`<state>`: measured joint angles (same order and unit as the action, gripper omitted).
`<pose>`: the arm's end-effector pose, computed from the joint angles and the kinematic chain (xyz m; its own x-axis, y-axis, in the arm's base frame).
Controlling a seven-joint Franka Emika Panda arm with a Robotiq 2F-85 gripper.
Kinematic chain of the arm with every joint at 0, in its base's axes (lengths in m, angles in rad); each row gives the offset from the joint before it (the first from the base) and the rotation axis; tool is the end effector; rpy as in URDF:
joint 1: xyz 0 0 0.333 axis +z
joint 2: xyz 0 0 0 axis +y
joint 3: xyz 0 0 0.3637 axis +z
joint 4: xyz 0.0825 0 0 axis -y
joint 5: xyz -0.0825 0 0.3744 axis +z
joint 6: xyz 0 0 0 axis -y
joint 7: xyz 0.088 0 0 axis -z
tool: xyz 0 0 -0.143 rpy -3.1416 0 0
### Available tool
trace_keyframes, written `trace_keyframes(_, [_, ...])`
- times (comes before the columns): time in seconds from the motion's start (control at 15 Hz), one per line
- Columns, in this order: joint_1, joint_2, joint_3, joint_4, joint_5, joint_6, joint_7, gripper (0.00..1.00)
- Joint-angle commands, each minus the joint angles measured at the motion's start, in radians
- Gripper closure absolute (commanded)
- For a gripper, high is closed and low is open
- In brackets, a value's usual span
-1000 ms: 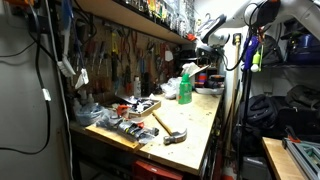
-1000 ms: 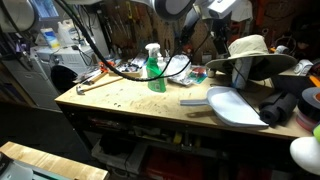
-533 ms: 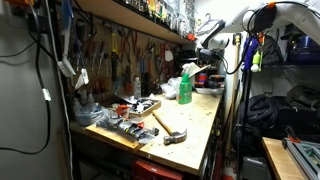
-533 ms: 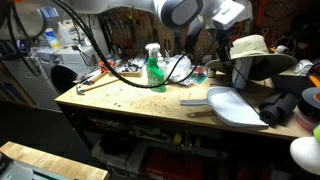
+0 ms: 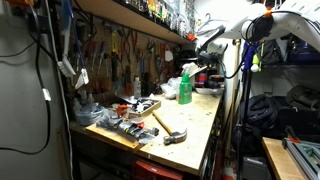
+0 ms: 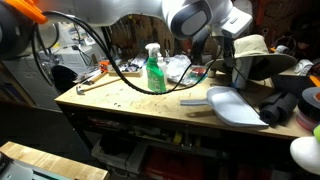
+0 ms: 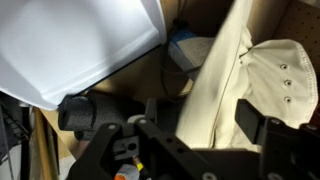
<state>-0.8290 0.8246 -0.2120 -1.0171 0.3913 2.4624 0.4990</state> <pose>0.5041 -0.6970 0.4422 -0.1728 -0.9012 0.3975 -0.8825 -0.0375 -0.4687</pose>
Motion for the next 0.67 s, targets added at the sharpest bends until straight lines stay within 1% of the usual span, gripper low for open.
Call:
trace_keyframes(0.0, [-0.052, 0.093, 0.070, 0.133, 0.040, 0.002, -0.040, 0.51])
trace_keyframes(0.07, [-0.059, 0.105, 0.083, 0.154, 0.042, -0.001, -0.042, 0.58])
trace_keyframes(0.27, [-0.073, 0.125, 0.117, 0.191, 0.054, 0.009, -0.057, 0.82])
trace_keyframes(0.4, [-0.083, 0.132, 0.144, 0.215, 0.067, 0.028, -0.075, 0.95])
trace_keyframes(0.47, [-0.089, 0.134, 0.158, 0.226, 0.073, 0.035, -0.085, 1.00])
trace_keyframes(0.6, [-0.102, 0.135, 0.186, 0.248, 0.091, 0.055, -0.107, 1.00])
